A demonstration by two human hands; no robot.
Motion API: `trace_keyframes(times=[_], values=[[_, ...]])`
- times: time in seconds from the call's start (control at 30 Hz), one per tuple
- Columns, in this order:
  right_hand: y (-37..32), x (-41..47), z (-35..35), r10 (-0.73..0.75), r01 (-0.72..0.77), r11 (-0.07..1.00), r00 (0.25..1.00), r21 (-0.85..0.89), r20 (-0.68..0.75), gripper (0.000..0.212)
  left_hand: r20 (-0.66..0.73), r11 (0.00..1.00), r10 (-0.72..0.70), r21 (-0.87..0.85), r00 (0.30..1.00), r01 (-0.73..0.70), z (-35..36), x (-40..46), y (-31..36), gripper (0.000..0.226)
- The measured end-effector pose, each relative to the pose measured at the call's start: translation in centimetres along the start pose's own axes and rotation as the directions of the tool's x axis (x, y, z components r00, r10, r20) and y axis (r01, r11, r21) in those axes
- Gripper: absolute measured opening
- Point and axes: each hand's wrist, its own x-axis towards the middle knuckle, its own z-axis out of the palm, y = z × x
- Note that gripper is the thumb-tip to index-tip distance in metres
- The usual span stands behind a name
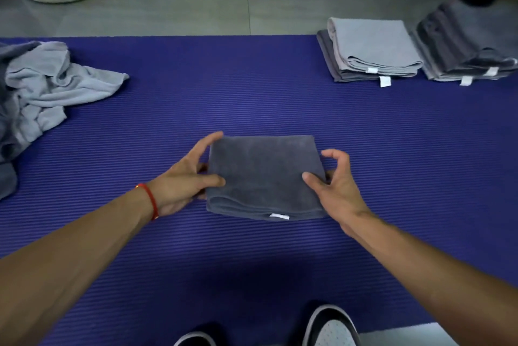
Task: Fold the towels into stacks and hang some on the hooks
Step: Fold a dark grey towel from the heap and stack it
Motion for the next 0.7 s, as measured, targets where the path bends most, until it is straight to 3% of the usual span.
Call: trace_keyframes(times=[0.1,0.2,0.37,0.5,0.7], values=[[-0.8,-0.4,-2.9,-0.036,0.034,0.998,0.998,0.046,0.052,0.035,0.042,0.999,0.049,-0.011,0.998,-0.049,1.6,0.6,2.3,0.075],[-1.5,0.2,-6.3,-0.081,0.08,0.991,0.997,0.104,0.01,0.024,0.091,0.996,0.089,0.021,0.992,-0.091,3.5,2.3,4.5,0.063],[-2.8,3.9,-12.7,-0.123,0.141,0.982,0.981,0.122,-0.147,0.038,0.179,0.987,0.132,0.066,0.975,-0.146,7.7,7.3,9.5,0.073],[-5.0,10.0,-17.6,-0.23,0.24,0.971,0.931,0.001,-0.284,0.044,0.168,0.967,0.219,0.091,0.961,-0.236,11.9,13.6,14.4,0.081],[-10.1,21.1,-23.8,-0.466,0.373,0.884,0.761,-0.282,-0.452,0.045,0.044,0.914,0.393,0.089,0.918,-0.396,16.6,24.1,22.2,0.082]])
